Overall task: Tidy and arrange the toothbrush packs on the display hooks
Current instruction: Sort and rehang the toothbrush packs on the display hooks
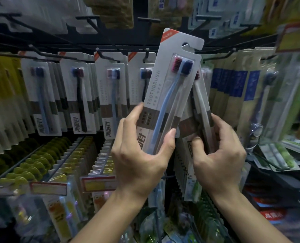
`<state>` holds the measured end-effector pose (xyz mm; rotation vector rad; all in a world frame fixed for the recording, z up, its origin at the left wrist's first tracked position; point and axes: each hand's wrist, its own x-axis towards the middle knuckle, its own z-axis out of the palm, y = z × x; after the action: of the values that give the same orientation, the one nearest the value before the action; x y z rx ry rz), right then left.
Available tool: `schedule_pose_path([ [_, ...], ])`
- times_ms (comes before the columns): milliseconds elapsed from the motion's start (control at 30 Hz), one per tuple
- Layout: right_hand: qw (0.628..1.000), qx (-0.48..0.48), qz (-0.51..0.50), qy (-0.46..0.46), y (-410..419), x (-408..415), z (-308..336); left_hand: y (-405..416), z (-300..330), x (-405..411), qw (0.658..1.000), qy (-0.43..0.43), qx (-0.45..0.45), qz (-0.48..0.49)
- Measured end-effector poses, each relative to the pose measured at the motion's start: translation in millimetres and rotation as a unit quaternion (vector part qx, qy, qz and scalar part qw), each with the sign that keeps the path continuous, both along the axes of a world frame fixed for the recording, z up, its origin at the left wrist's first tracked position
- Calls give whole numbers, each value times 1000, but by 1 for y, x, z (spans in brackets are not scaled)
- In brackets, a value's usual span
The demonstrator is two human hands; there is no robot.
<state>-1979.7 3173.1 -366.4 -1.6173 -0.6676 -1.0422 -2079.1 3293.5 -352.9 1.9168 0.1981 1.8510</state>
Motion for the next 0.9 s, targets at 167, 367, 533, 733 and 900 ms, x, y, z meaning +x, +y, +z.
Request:
schedule_pose_path([
  [167, 999, 25, -4, 24, -4, 1, -1, -5, 0, 2, 1000, -2, -5, 0],
  [367, 995, 49, -12, 88, -9, 7, -1, -6, 0, 3, 1000, -7, -10, 3],
  [533, 992, 43, -3, 115, -9, 6, 1, -6, -2, 4, 1000, 8, -24, 3],
  [733, 990, 46, 9, 132, -10, 4, 3, -7, -2, 5, 1000, 7, -29, 8],
  [900, 989, 52, 15, 134, -11, 6, 5, -9, -2, 5, 999, -1, -38, 9],
])
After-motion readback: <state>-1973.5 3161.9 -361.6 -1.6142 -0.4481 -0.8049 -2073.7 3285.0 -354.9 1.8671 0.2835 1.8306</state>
